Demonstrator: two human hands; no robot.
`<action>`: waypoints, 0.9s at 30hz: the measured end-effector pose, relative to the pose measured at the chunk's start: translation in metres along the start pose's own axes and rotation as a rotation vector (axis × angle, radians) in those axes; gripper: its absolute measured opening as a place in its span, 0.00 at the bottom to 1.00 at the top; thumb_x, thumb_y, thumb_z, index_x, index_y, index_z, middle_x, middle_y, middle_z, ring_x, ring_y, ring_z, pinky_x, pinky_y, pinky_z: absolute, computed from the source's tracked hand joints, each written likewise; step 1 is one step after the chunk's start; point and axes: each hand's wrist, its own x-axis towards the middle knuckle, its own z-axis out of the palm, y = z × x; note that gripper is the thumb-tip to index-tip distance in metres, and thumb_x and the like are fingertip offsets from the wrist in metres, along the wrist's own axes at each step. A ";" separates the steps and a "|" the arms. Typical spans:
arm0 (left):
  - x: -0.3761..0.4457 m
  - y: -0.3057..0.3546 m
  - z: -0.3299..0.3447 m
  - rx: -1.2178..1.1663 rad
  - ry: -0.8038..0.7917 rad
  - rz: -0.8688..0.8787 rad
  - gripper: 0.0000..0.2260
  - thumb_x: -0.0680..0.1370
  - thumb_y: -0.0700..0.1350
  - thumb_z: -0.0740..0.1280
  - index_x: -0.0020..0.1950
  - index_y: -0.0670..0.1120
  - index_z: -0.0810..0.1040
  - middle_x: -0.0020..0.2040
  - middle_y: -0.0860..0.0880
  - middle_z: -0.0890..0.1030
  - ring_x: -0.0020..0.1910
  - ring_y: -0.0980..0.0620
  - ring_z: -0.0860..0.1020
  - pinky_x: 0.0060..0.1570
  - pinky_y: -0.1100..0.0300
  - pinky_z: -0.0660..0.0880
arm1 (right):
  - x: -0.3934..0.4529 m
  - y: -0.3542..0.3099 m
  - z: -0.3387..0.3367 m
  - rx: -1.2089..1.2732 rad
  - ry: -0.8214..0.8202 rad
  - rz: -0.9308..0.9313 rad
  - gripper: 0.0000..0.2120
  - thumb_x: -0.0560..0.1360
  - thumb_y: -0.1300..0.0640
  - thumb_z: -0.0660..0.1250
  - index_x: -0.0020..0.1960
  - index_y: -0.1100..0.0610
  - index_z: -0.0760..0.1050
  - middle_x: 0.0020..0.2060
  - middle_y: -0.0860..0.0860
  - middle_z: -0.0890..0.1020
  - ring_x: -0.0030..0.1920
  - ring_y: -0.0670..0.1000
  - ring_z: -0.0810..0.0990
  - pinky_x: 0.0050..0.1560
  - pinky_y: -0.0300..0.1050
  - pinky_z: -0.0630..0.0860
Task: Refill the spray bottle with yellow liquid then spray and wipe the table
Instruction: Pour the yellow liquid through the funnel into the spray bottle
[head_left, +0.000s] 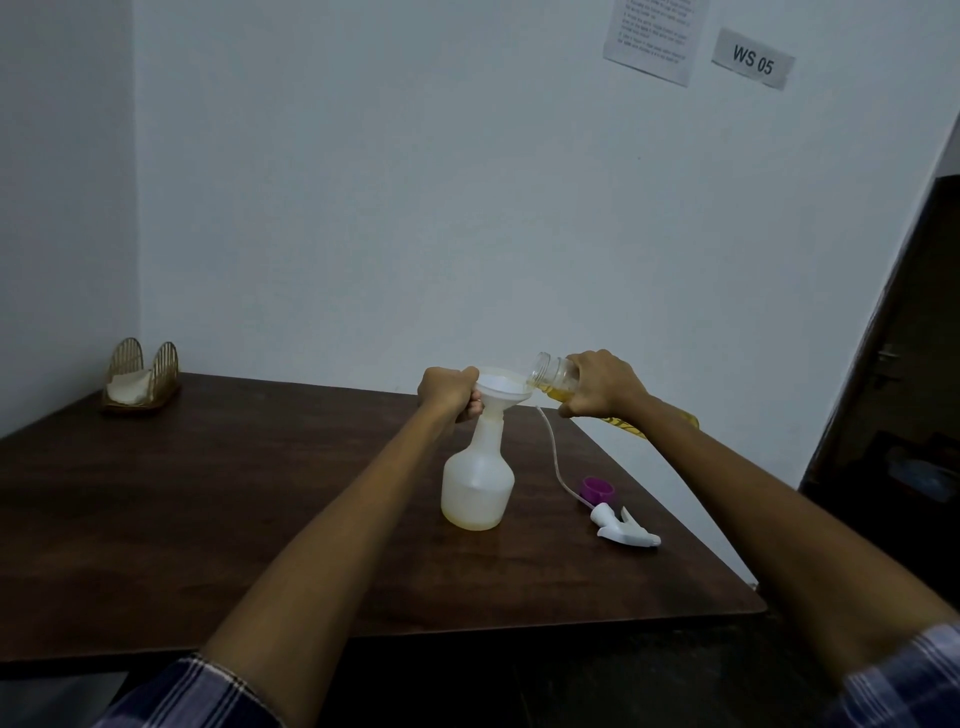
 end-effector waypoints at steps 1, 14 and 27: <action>0.000 0.000 0.000 -0.001 -0.001 0.000 0.09 0.74 0.38 0.61 0.34 0.40 0.74 0.28 0.47 0.75 0.15 0.58 0.70 0.18 0.69 0.69 | 0.000 0.000 0.000 0.000 0.000 0.001 0.23 0.61 0.47 0.76 0.48 0.58 0.74 0.35 0.50 0.74 0.36 0.51 0.73 0.36 0.41 0.68; -0.001 0.000 0.000 -0.007 -0.003 0.001 0.09 0.75 0.38 0.61 0.35 0.40 0.74 0.28 0.46 0.74 0.17 0.56 0.70 0.18 0.69 0.69 | -0.001 -0.002 -0.001 0.002 0.002 0.016 0.23 0.61 0.46 0.75 0.49 0.58 0.74 0.36 0.49 0.75 0.37 0.50 0.73 0.35 0.40 0.66; -0.001 0.001 -0.001 -0.002 0.000 -0.001 0.09 0.75 0.39 0.61 0.34 0.40 0.74 0.27 0.46 0.74 0.19 0.55 0.71 0.18 0.69 0.68 | -0.001 -0.002 -0.002 -0.001 -0.003 0.014 0.23 0.61 0.47 0.75 0.49 0.59 0.75 0.36 0.50 0.76 0.37 0.50 0.73 0.36 0.41 0.69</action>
